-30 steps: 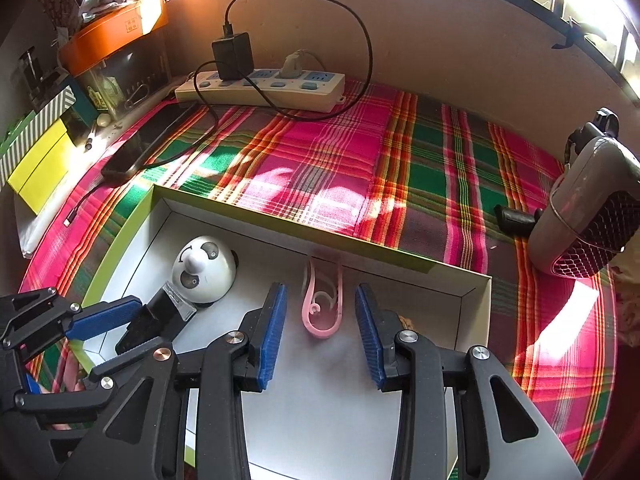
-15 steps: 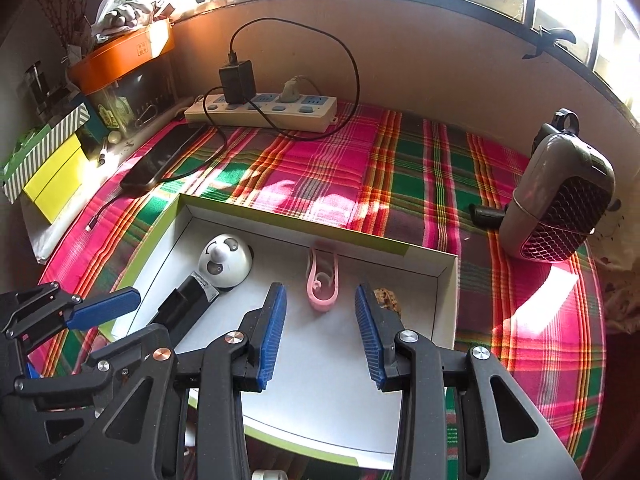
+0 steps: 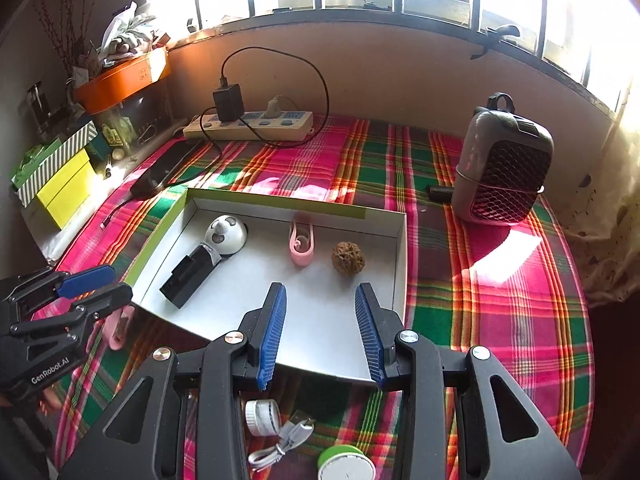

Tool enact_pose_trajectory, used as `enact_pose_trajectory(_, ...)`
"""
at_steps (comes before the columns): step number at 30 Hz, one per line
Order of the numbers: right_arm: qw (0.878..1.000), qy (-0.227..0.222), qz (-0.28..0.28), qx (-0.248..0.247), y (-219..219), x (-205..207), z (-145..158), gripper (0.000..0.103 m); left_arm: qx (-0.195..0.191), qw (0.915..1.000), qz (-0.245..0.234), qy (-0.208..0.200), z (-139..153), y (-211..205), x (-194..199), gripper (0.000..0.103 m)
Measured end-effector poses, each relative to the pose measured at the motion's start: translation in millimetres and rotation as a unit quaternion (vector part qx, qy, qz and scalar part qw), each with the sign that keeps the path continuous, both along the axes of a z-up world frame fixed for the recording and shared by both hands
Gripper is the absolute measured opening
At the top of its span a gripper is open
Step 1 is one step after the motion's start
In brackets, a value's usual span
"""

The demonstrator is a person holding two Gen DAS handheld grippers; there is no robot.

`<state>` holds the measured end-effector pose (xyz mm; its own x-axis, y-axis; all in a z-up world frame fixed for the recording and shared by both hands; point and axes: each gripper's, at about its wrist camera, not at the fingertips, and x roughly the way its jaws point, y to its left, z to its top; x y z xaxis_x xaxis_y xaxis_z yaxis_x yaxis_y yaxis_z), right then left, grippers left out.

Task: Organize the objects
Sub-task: 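Withdraw the left gripper to the pink block while the right moves to the green-rimmed disc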

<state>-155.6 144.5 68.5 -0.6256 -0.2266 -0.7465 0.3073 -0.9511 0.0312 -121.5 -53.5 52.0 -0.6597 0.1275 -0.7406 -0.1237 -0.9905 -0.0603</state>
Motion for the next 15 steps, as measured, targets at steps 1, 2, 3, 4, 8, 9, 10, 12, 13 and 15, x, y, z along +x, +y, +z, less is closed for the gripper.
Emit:
enact_pose_trajectory(1,1.000,0.000,-0.005,-0.002,3.8,3.6,-0.8,0.037,0.002,1.0000,0.002,0.001,0.2,-2.6,2.9,0.031)
enact_pose_trajectory(2,1.000,0.000,-0.010,-0.004,7.7,7.3,-1.5,0.037,0.005,1.0000,0.006,0.000,0.0,-5.0,4.9,0.031)
enact_pose_trajectory(3,1.000,0.001,-0.015,-0.005,11.0,10.4,-2.2,0.037,0.007,0.9999,0.010,0.001,-0.2,-7.4,7.0,0.031)
enact_pose_trajectory(4,1.000,0.001,-0.019,-0.007,14.4,13.8,-2.7,0.037,0.009,0.9999,0.013,0.002,0.0,-10.0,9.5,0.031)
enact_pose_trajectory(8,0.999,0.006,-0.033,-0.010,24.8,26.2,-4.6,0.038,0.009,0.9997,0.022,0.005,-1.5,-19.2,18.8,0.031)
enact_pose_trajectory(9,0.999,0.007,-0.036,-0.010,26.8,28.8,-5.1,0.038,0.011,0.9996,0.025,0.005,-2.2,-22.2,21.3,0.031)
enact_pose_trajectory(10,0.999,0.008,-0.038,-0.011,29.1,31.7,-5.8,0.038,0.014,0.9995,0.027,0.004,-3.0,-25.2,23.1,0.031)
enact_pose_trajectory(12,0.999,0.007,-0.043,-0.013,33.7,36.6,-8.1,0.038,0.017,0.9994,0.031,0.003,-5.0,-30.0,27.6,0.031)
enact_pose_trajectory(13,0.999,0.007,-0.046,-0.015,36.0,39.0,-9.2,0.038,0.020,0.9993,0.033,0.003,-6.4,-32.5,29.5,0.031)
enact_pose_trajectory(15,0.998,0.009,-0.052,-0.018,40.1,44.7,-11.0,0.038,0.026,0.9990,0.035,0.000,-9.8,-37.0,32.6,0.032)
